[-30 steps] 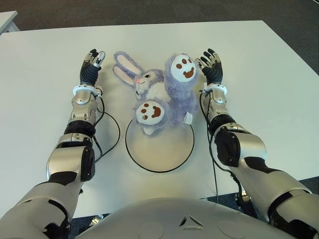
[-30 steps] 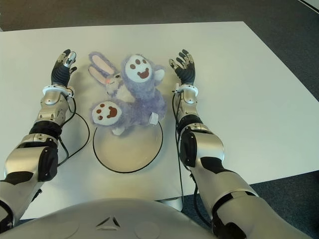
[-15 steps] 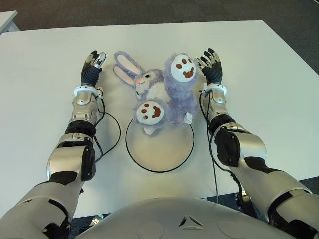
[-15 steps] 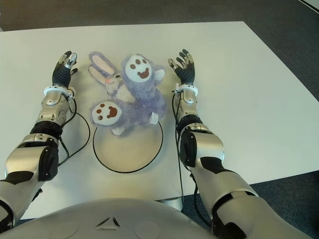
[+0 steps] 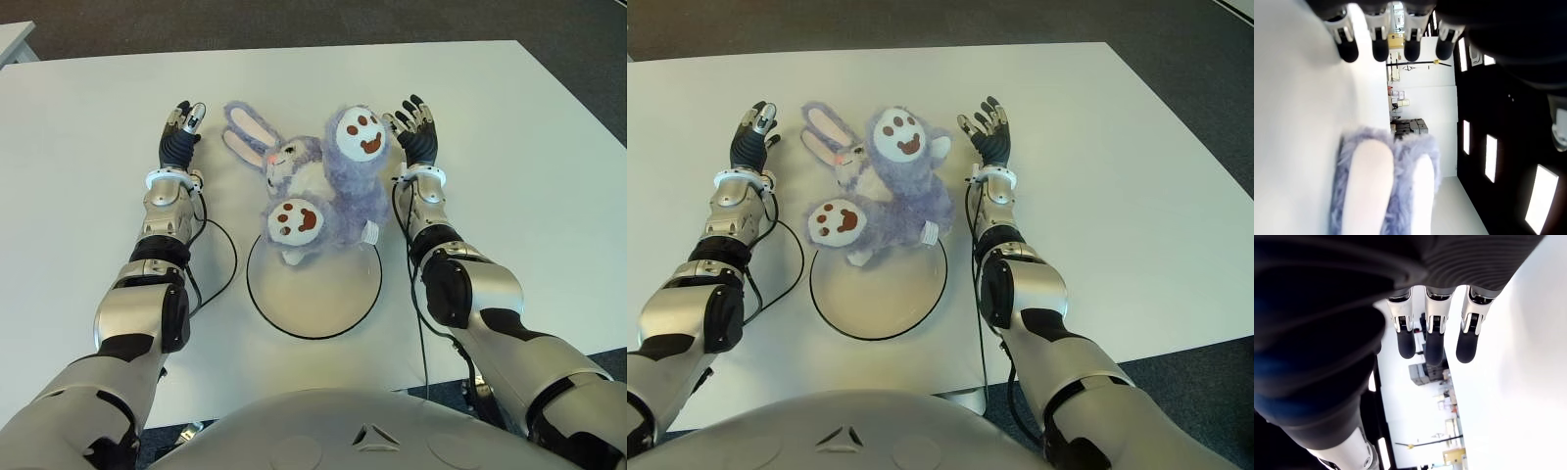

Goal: Put the doll into the plate.

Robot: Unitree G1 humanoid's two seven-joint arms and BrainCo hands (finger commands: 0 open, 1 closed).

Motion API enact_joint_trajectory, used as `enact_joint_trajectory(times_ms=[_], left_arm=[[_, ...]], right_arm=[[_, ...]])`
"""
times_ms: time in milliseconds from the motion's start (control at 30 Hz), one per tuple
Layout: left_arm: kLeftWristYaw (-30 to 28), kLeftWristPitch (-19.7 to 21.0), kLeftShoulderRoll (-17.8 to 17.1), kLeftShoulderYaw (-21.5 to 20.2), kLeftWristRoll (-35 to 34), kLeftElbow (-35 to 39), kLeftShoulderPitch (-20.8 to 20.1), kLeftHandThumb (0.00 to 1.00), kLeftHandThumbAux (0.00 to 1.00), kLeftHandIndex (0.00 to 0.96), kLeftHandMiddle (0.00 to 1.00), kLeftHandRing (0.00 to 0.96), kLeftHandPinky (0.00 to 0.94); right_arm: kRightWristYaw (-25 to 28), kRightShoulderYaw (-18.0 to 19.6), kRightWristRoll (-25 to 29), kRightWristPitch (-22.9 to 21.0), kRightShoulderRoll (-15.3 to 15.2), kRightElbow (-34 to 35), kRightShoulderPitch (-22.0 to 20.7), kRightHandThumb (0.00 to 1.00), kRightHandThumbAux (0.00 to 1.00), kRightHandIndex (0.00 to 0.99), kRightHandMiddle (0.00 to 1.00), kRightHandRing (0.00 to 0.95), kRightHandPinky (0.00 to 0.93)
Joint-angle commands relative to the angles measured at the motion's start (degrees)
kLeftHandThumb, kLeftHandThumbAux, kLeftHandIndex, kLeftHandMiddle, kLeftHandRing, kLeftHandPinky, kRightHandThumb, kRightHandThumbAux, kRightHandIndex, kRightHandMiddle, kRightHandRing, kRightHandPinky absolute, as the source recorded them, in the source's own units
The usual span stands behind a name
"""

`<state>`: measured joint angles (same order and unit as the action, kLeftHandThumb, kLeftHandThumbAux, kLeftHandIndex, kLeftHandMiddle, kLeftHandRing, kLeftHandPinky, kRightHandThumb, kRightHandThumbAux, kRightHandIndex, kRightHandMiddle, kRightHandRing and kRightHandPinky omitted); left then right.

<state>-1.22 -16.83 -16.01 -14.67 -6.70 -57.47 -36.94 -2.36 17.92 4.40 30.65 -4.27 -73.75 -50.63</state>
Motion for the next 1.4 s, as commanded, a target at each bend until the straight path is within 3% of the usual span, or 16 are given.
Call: enact_joint_trajectory(times_ms=[33,567,1400], left_arm=[[0.18,0.57,0.88,-0.28,-0.39,-1.52,0.43,0.0,0.384,0.0,0.036,0.002,0.0],[0.24,0.13,1.28,-0.54,-0.46,-3.34,0.44,0.0,0.385,0.0,0.042,0.002,0.0],[0.04,-1.79,2.1,-1.41,-1.69,-3.97,1.65,0.0,0.375,0.0,0.05,0.018,0.0]], right_arm=[[-0.51,0.06,0.48,-0.69,0.38,-0.07,0.26,0.18,0.858,0.091,0.109,0.124,0.162],[0.39,-0.92,-0.01,-3.99,-0.69,-0.53,0.0,0.001,0.794,0.024,0.058,0.07,0.088],[6.45,0.12,1.55,-10.04,-1.3,-0.9,0.03,0.0,0.578,0.001,0.016,0.009,0.001]])
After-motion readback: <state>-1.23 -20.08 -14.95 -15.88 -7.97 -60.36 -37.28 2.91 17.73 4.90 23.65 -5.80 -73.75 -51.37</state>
